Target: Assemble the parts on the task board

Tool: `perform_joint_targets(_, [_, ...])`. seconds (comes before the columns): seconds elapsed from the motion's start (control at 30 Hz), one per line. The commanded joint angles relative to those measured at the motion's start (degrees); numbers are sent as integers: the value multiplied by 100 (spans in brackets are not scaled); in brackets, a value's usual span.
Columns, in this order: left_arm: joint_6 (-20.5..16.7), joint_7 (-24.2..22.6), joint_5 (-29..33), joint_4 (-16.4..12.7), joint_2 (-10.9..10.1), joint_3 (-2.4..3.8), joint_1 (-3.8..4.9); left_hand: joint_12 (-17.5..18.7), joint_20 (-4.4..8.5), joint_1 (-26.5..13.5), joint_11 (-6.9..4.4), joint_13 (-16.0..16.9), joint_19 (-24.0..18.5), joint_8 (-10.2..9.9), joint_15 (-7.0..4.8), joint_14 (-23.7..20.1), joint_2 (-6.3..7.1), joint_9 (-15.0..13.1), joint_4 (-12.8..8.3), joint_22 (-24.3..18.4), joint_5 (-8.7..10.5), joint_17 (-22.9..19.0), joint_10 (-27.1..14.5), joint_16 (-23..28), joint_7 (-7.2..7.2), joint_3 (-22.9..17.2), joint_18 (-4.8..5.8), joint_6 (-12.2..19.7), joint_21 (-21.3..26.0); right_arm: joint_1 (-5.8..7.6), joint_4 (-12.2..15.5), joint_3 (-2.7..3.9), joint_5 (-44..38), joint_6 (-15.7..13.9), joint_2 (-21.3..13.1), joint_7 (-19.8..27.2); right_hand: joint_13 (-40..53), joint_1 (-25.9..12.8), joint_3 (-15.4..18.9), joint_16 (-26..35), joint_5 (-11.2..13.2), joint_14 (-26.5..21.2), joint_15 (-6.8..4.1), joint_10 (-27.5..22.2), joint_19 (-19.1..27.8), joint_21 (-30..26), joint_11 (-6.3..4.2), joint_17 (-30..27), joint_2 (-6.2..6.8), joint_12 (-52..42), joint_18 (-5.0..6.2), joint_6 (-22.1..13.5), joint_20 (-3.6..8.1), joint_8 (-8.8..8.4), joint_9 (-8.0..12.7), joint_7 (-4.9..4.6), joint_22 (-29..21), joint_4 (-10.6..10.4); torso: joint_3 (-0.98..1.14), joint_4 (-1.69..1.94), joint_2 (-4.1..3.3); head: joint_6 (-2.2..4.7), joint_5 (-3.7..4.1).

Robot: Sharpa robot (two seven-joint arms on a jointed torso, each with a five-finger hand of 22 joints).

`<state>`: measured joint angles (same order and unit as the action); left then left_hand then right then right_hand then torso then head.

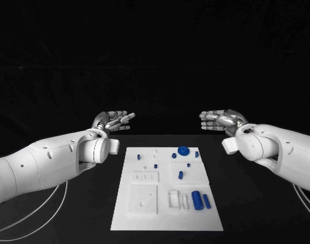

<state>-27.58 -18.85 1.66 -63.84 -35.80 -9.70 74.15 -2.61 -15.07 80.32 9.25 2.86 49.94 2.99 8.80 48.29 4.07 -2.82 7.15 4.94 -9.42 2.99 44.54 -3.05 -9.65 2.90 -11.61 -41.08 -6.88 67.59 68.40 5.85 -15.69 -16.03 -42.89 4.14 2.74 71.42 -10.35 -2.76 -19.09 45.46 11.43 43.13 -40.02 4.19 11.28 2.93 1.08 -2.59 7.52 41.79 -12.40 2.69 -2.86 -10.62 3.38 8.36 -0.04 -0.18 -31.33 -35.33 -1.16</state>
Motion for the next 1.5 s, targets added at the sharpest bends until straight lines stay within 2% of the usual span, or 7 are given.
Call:
perform_joint_targets(0.03, [124, -247, -25, -88, -36, 2, -6, -48, 249, -151, 13, 45, 298, 44, 17, 845, -272, -35, -494, 33, -37, 39, 982, -51, -28, 52, 146, -688, -178, 2, -46, 4, -2294, 57, 8, 46, 54, 155, -347, -91, -179, 1542, -242, 1617, -1152, 250, -223, 66, 107, -67, -96, 1683, 266, 92, -76, 150, 73, 250, -21, 4, -1, -46, -15])
perform_joint_targets(0.1, [124, -280, -74, -146, -78, 2, -9, -72, 489, -177, -22, 49, 461, 37, -16, 1088, -393, -48, -711, 44, -47, 44, 1340, -37, 20, 105, 383, -1041, -289, 2, -70, 4, -2698, 32, 23, 71, 56, 129, -455, -99, -195, 1787, -328, 1753, -1333, 320, -275, 74, 130, -68, -97, 1797, 347, 95, -83, 186, 79, 288, -27, 9, -8, -43, -19])
perform_joint_targets(0.33, [395, -196, -307, -547, -360, 2, -9, -67, 983, 75, -244, 44, 1009, 63, -305, 2140, -666, -76, -1116, 210, -88, 120, 2107, -73, 184, 25, 632, -1836, -747, 2, -253, 5, -4512, 140, 187, 70, 55, 122, -590, -1367, -88, 4135, -1224, 2473, -3661, 1690, -683, 767, 222, -66, 124, 2343, 1271, 109, -96, 405, 625, 438, -38, 54, -65, -23, 28])
perform_joint_targets(0.5, [860, -155, -493, -970, -624, 24, 23, -71, 1159, 84, -259, 44, 980, 70, -417, 2438, -767, -79, -1373, 439, -86, 162, 2110, -73, 160, -17, 742, -1780, -1140, 2, -347, 6, -5706, 304, 339, -156, 57, -26, -380, -3015, 92, 4047, -1276, 2289, -4112, 2282, -638, 1837, 268, -69, 98, 2200, 1446, 87, -84, 370, 1013, 453, -65, 164, -175, 7, 126])
perform_joint_targets(0.7, [1050, -158, -612, -1396, -865, 42, 106, -70, 1092, -51, -222, 45, 782, 63, -360, 2305, -742, -76, -1540, 506, -71, 134, 2025, -54, 145, 75, 726, -1751, -1260, 3, -325, 8, -6827, 395, 490, -500, 55, -137, -575, -4347, -5, 3827, -1272, 2303, -4240, 3046, -651, 2704, 310, -59, 127, 2193, 1494, 81, -84, 372, 1721, 641, -83, 325, -322, 58, 236])
perform_joint_targets(1.2, [1070, -110, -642, -1835, -1133, 50, 298, -71, 1079, -172, -215, 46, 753, 63, -360, 2336, -734, -76, -1608, 512, -62, 149, 2011, -60, 129, 197, 718, -1714, -1336, 4, -414, 9, -8084, 466, 813, -979, 62, -102, -1149, -4909, 328, 3735, -1214, 2312, -4030, 3697, -645, 2589, 564, -73, 161, 2137, 1442, 86, -86, 366, 2909, 624, -109, 603, -637, 206, 388])
perform_joint_targets(1.5, [1099, -51, -659, -2003, -1182, 54, 376, -71, 1075, -198, -210, 47, 748, 65, -356, 2335, -727, -77, -1599, 499, -55, 152, 2003, -58, 126, 230, 725, -1707, -1338, 3, -423, 8, -8343, 739, 867, -1103, 60, -31, -1132, -5052, 336, 3717, -1212, 2302, -4027, 3687, -640, 2475, 652, -69, 221, 2096, 1428, 87, -88, 355, 3235, 514, -128, 685, -761, 254, 467])
